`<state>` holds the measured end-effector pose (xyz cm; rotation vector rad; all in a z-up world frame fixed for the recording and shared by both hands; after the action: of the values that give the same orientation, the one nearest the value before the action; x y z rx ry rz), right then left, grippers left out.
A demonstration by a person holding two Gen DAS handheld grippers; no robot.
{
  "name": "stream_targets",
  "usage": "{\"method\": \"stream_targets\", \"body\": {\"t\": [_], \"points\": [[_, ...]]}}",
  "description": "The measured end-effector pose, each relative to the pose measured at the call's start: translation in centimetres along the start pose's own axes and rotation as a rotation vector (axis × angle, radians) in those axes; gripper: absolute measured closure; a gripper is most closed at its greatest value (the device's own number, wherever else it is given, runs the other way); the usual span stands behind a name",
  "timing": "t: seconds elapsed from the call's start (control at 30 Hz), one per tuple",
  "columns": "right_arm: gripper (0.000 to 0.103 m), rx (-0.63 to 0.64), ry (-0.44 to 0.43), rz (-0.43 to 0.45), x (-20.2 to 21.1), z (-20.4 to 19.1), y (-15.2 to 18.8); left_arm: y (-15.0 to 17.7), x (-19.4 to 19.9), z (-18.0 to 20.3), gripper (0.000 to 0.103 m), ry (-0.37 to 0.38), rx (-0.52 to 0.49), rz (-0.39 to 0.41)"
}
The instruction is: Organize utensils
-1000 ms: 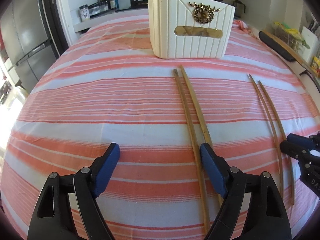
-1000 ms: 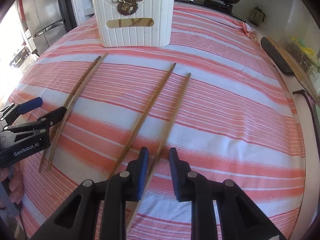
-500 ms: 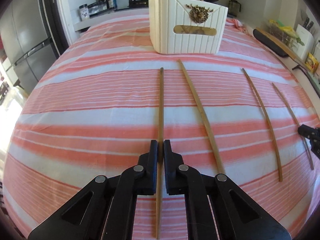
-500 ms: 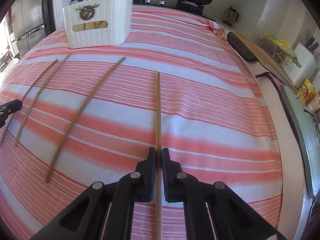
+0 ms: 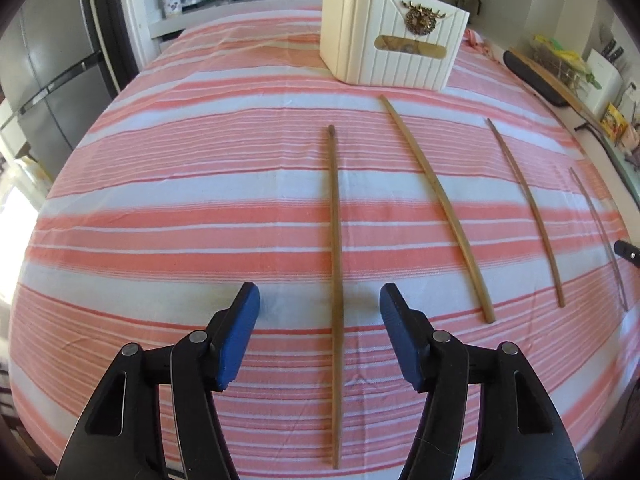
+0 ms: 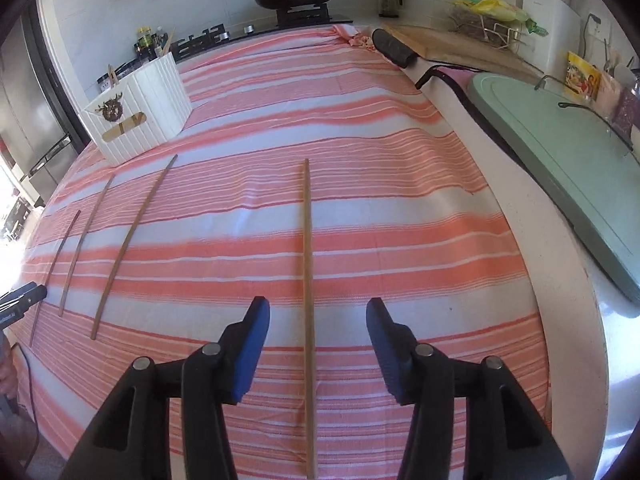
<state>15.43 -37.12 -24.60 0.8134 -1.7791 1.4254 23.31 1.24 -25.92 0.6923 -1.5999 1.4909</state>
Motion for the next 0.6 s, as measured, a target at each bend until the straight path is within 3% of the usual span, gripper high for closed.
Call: {"method": "stream_targets", "body": {"t": [0.2,0.37,0.57,0.6], "points": [[0.051,0.134,-0.038,-0.132,-0.3,-1.8,0.9,-1.7,-0.8,-0.1,0.033,0.003,-0.101,-0.055],[0.051,0.15,-0.063,-0.22,-1.6,-2.1,-0.2,-3.6,-3.1,-0.5,0.033,-0.007,-0.134,-0.122],[0.052,0.209,-0.02,-0.244,-4.9,-2.6,-3.1,-6.3,-4.9,0.4,0.034,0.009,-0.15,-0.155],[0.052,0.215,-0.009,-0.243,-5.6,-2.7,-3.7,-6.8,-5.2,0.5,0.039,0.007,-0.146,-0.158]]}}
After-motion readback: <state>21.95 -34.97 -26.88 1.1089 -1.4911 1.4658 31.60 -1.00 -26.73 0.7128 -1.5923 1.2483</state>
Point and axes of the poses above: each gripper's, at about its wrist camera, not at the fingertips, and x roughly against the way its jaws point, z to its right, y to its underside, the point moved 10 cm from there along -x, roughly the way its jaws point, and after that the axes turned 1 degree about -y, right-handed, at the moved point
